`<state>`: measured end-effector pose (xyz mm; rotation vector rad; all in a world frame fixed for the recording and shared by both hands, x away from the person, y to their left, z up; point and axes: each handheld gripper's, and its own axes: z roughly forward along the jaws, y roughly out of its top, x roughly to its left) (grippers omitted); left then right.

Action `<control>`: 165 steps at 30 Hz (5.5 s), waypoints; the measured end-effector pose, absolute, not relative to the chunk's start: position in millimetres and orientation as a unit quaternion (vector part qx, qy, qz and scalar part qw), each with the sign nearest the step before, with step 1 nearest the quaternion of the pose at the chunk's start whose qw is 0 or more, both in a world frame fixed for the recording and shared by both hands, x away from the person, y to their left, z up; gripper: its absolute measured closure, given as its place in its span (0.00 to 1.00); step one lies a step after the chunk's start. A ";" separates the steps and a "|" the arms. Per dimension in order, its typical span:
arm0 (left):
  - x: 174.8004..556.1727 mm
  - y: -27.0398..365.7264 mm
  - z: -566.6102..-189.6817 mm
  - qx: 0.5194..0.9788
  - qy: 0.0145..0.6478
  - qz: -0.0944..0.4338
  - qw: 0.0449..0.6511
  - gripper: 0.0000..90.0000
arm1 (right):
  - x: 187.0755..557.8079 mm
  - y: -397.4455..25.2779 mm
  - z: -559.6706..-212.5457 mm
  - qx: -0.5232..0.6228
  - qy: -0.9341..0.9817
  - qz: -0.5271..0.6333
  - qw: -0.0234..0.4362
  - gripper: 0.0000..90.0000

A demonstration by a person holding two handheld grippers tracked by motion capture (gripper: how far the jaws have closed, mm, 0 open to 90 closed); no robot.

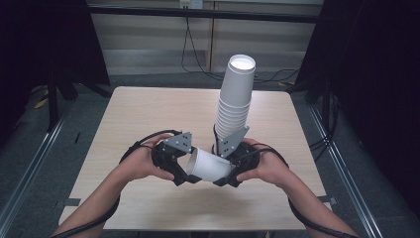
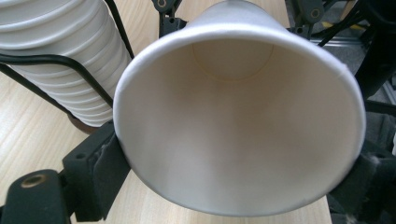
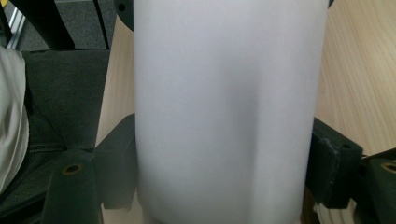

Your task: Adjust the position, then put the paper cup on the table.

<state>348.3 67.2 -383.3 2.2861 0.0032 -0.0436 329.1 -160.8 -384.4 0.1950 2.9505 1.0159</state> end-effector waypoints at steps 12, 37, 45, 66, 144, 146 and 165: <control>349.3 65.5 -377.2 0.909 0.009 -0.014 0.417 0.13 | 330.2 -156.6 -389.6 0.066 0.945 0.320 0.011 0.27; 352.5 81.1 -370.6 0.921 0.032 0.003 0.387 0.13 | 329.0 -175.1 -406.1 0.108 0.932 0.345 0.031 0.18; 355.0 89.8 -375.7 0.928 0.057 0.009 0.369 0.13 | 326.2 -188.5 -415.7 0.128 0.930 0.343 0.040 0.17; 369.5 106.7 -389.0 0.936 0.113 0.014 0.333 0.13 | 313.8 -238.6 -470.8 0.194 0.919 0.334 0.082 0.16; 412.5 121.5 -406.8 0.943 0.208 0.063 0.250 0.09 | 306.3 -268.8 -503.3 0.276 0.881 0.367 0.110 0.15; 412.5 120.3 -407.8 0.940 0.214 0.062 0.257 0.09 | 306.2 -268.8 -503.3 0.276 0.881 0.367 0.110 0.14; 414.8 111.6 -412.0 0.943 0.204 0.056 0.257 0.08 | 305.6 -268.7 -503.3 0.277 0.881 0.368 0.111 0.15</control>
